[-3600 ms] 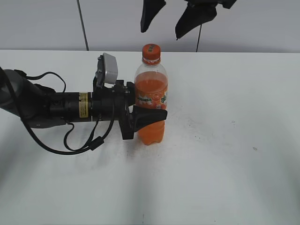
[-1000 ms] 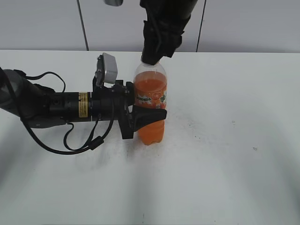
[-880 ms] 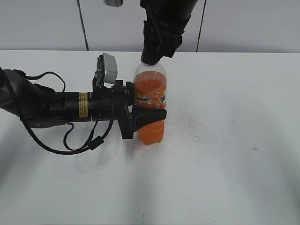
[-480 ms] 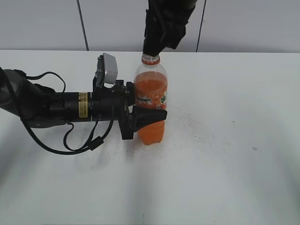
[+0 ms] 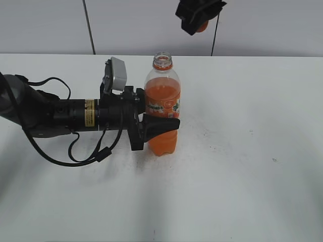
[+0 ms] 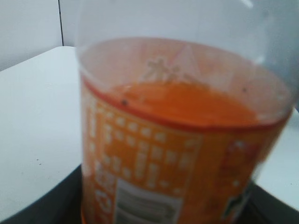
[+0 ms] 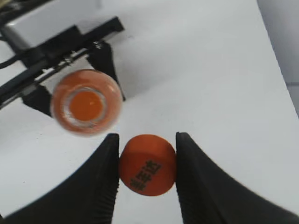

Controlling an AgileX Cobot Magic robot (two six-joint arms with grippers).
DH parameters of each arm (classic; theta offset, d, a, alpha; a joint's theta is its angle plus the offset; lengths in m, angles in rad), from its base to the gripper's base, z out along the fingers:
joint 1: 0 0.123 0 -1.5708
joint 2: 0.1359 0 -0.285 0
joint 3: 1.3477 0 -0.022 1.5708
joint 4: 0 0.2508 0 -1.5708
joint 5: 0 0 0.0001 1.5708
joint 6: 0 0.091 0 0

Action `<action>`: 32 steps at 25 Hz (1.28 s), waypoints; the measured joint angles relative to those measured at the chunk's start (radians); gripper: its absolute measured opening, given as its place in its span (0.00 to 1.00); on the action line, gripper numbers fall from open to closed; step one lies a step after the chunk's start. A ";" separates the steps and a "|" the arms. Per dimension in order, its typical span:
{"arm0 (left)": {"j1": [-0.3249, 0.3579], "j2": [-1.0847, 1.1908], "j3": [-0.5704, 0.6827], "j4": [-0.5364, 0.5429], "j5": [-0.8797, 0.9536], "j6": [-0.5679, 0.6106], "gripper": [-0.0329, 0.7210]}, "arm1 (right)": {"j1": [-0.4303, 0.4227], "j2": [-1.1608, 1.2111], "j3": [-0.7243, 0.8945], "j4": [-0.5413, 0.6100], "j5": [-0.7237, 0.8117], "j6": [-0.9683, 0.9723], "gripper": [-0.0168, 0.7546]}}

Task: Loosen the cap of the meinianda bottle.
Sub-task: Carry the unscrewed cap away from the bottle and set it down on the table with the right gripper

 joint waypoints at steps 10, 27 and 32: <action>-0.001 0.000 0.000 0.000 0.000 0.001 0.61 | -0.216 0.000 0.136 -0.067 -0.026 0.466 0.38; -0.001 0.000 0.000 0.001 0.000 0.001 0.61 | -0.653 0.000 0.771 0.096 -0.536 0.497 0.38; -0.001 0.000 0.000 0.001 0.000 0.001 0.61 | -0.654 0.050 0.787 0.113 -0.580 0.497 0.38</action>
